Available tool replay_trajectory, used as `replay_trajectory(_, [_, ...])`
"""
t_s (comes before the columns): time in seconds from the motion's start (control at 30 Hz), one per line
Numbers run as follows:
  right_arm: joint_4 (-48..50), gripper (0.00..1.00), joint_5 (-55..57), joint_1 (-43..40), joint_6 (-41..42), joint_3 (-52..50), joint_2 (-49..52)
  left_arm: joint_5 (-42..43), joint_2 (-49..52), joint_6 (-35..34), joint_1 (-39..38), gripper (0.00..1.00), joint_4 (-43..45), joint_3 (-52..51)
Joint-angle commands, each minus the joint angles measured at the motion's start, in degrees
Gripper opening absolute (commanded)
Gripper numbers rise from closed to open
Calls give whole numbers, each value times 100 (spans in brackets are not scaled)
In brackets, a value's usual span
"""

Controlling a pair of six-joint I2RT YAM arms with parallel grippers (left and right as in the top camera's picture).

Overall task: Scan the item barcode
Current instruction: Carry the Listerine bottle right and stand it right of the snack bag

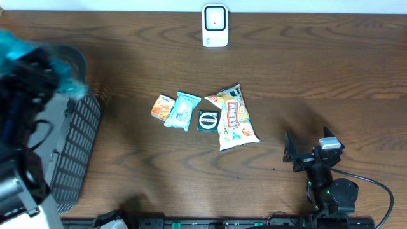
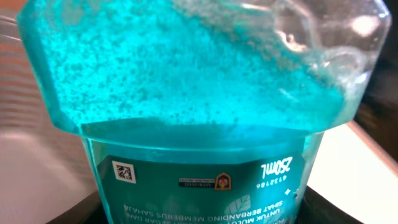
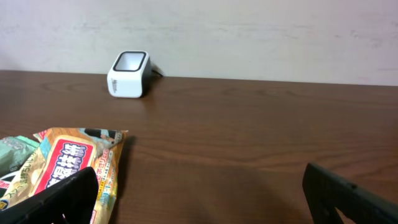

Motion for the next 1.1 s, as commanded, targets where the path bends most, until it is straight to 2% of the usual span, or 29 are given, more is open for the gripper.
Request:
replay_trajectory(0.0, [-22,99,22,50,-66,-4,-15,625,186,-492,-1287,45,326,155])
replay_trajectory(0.17, [-22,99,22,50,-66,-4,-15,247,1005,-487,-3257,45,815,155])
replay_trajectory(0.27, [-22,99,22,50,-66,-4,-15,-31,1919,-487,-4380,45,1327,155])
replay_trajectory(0.4, [-22,99,22,50,-66,-4,-15,-24,2988,-568,-5209,45,2031,155])
replay_trajectory(0.67, [-22,99,22,50,-66,-4,-15,-44,4916,-922,-6325,45,3414,155])
replay_trajectory(0.77, [-22,99,24,50,-66,-4,-15,-199,5508,-1279,-6561,45,3595,155])
replay_trajectory(0.97, [-22,99,22,50,-63,-4,-15,-221,6384,-1467,-6852,45,3624,155])
replay_trajectory(1.07, [-22,99,22,50,-63,-4,-15,-289,6500,-1517,-6894,47,3602,155])
